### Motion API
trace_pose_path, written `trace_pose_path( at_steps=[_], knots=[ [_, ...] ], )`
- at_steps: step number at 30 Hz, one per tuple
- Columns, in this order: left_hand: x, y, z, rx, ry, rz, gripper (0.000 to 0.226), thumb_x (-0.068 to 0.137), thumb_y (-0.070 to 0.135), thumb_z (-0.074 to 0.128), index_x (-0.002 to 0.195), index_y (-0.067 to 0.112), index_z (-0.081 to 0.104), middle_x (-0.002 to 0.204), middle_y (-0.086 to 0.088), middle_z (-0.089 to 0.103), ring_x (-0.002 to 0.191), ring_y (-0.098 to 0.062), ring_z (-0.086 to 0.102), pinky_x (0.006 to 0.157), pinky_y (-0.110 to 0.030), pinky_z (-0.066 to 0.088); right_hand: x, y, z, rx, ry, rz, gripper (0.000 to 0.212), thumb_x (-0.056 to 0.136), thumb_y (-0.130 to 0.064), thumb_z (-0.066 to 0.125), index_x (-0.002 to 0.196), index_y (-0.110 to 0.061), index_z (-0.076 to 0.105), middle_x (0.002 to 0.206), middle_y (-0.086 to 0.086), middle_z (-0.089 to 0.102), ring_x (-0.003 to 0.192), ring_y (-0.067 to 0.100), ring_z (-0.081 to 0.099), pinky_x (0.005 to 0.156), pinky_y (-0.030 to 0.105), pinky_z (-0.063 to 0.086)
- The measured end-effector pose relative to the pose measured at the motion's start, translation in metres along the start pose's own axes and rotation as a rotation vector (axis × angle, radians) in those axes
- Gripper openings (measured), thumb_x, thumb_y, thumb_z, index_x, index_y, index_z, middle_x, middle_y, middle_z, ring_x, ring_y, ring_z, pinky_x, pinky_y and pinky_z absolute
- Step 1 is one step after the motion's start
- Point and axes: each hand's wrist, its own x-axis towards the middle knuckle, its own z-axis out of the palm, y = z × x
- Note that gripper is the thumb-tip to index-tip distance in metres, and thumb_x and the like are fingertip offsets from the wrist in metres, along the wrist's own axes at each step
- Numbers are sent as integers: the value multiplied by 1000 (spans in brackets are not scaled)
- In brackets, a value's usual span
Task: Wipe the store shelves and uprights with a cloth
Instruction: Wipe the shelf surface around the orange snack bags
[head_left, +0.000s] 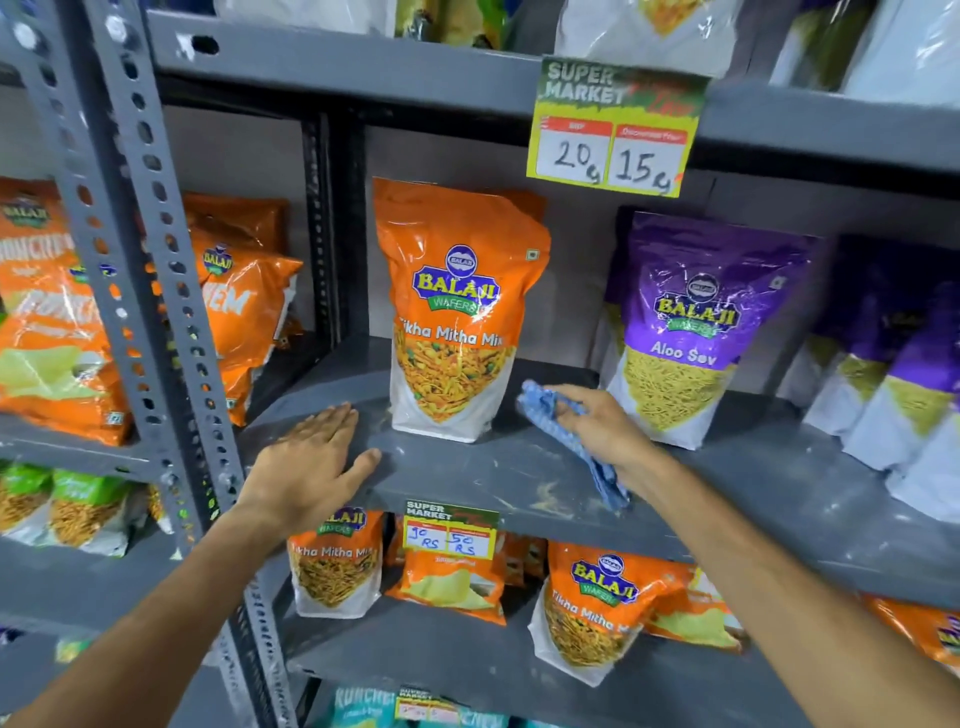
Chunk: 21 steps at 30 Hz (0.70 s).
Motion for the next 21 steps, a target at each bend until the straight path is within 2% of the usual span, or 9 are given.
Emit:
trace_pose_path(
  at_steps=[1,4,6,9,10,13,15,18,21],
  knots=[
    [0,1,0,-1,1,0,106,86,81,1,164,14,24,173,-4,23,159,-18,21,130,-39,20,4,-4,-7,31,36,6,26,102,-10,56,117,-27,70,115,-3,68,112,15,61,82,24,42],
    [0,1,1,-9,1,-6,106,86,81,1,164,14,24,173,-4,23,159,-19,21,130,-41,20,35,-3,-13,-84,172,54,29,103,-22,55,129,-26,67,118,-2,66,110,18,60,84,24,41],
    [-1,1,0,-19,6,-3,106,86,81,2,164,14,24,172,-4,23,159,-19,21,130,-41,20,62,3,-5,-112,194,68,32,101,-27,53,129,-34,66,120,1,70,109,23,63,88,29,48],
    [-1,0,0,-29,22,0,103,87,80,4,164,15,26,172,-4,25,159,-18,22,130,-38,20,104,19,9,-155,177,124,36,102,-22,48,135,-27,63,127,12,69,115,32,63,85,25,46],
    [0,0,0,-29,26,1,102,87,80,5,164,15,27,172,-3,25,159,-18,23,130,-37,19,117,25,13,-185,161,140,37,104,-21,46,138,-22,60,133,14,66,120,34,61,87,26,45],
    [1,0,2,-27,29,-5,99,88,79,6,164,18,26,172,0,24,159,-15,22,130,-36,19,151,34,14,-185,106,184,42,105,-26,43,145,-16,53,149,14,53,135,35,50,109,34,40],
    [3,0,3,-17,36,-7,98,89,78,6,165,19,25,172,1,23,159,-14,22,130,-35,19,173,39,14,-184,13,175,47,102,-38,44,143,-18,54,149,11,54,133,33,51,114,41,39],
    [5,-1,3,1,45,2,95,91,77,8,165,20,25,172,2,23,158,-13,22,129,-33,19,192,50,21,-297,-82,143,66,85,-77,36,133,-38,59,134,-5,62,120,25,59,107,43,44],
    [6,-3,6,-3,39,8,95,91,78,8,165,19,25,172,2,23,159,-13,21,130,-34,18,187,41,30,-365,-52,128,71,82,-84,28,133,-44,57,143,0,60,125,31,58,106,44,44]
  ],
)
